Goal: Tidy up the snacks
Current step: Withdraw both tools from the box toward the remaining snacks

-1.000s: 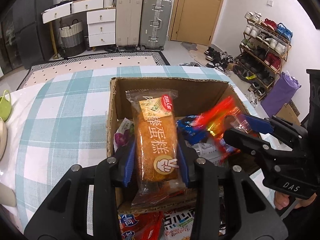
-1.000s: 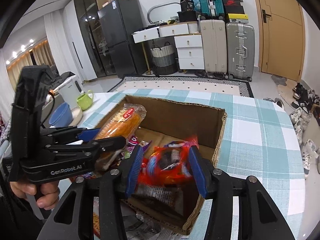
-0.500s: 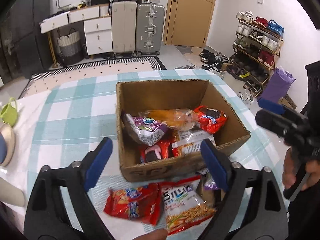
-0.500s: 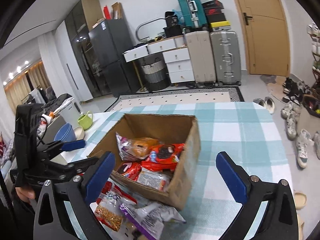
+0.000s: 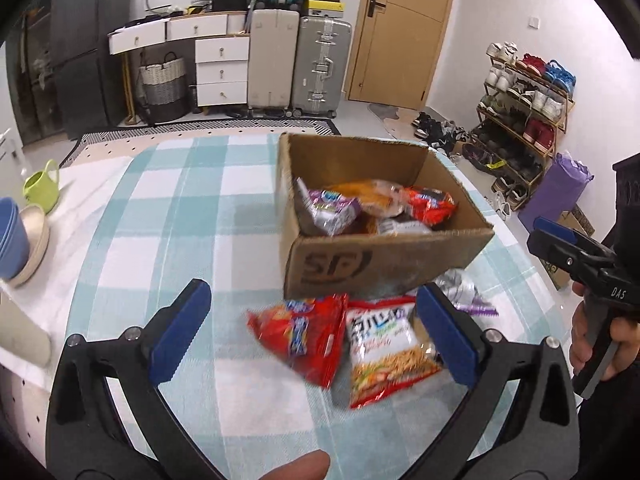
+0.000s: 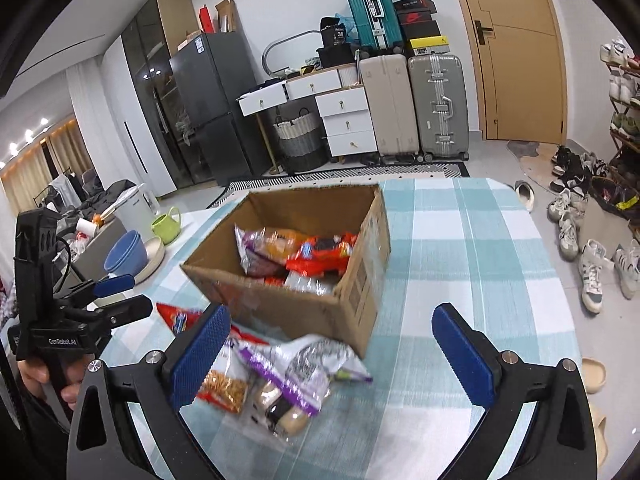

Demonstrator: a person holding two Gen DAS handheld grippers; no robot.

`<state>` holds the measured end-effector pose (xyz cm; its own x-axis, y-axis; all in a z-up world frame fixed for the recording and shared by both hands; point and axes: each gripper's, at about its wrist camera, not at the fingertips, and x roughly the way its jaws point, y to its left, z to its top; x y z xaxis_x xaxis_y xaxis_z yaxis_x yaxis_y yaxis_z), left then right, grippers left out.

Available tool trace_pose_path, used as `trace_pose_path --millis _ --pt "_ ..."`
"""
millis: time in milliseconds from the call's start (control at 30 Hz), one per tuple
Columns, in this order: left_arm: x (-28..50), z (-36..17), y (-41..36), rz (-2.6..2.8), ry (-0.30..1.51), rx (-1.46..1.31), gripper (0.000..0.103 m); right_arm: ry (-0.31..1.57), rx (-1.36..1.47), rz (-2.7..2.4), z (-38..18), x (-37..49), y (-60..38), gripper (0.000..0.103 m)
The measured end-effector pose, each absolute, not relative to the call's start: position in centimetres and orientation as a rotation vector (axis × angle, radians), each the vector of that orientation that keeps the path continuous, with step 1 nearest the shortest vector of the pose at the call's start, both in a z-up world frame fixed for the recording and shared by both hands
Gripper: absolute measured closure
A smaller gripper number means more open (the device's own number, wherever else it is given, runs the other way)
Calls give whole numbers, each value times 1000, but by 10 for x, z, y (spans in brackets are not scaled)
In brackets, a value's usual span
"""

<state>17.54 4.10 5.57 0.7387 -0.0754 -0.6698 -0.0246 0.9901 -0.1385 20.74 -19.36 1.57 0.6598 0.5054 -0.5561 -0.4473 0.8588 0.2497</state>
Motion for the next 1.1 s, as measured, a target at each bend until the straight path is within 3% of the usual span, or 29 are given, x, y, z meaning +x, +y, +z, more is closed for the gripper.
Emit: trace_pose_path --millis 400,1100 --pt "140 25 45 -4 751 -155 1 714 78 516 -18 183 -187 1" --pt "158 -10 52 24 824 -201 1 775 71 521 -49 191 -164 1"
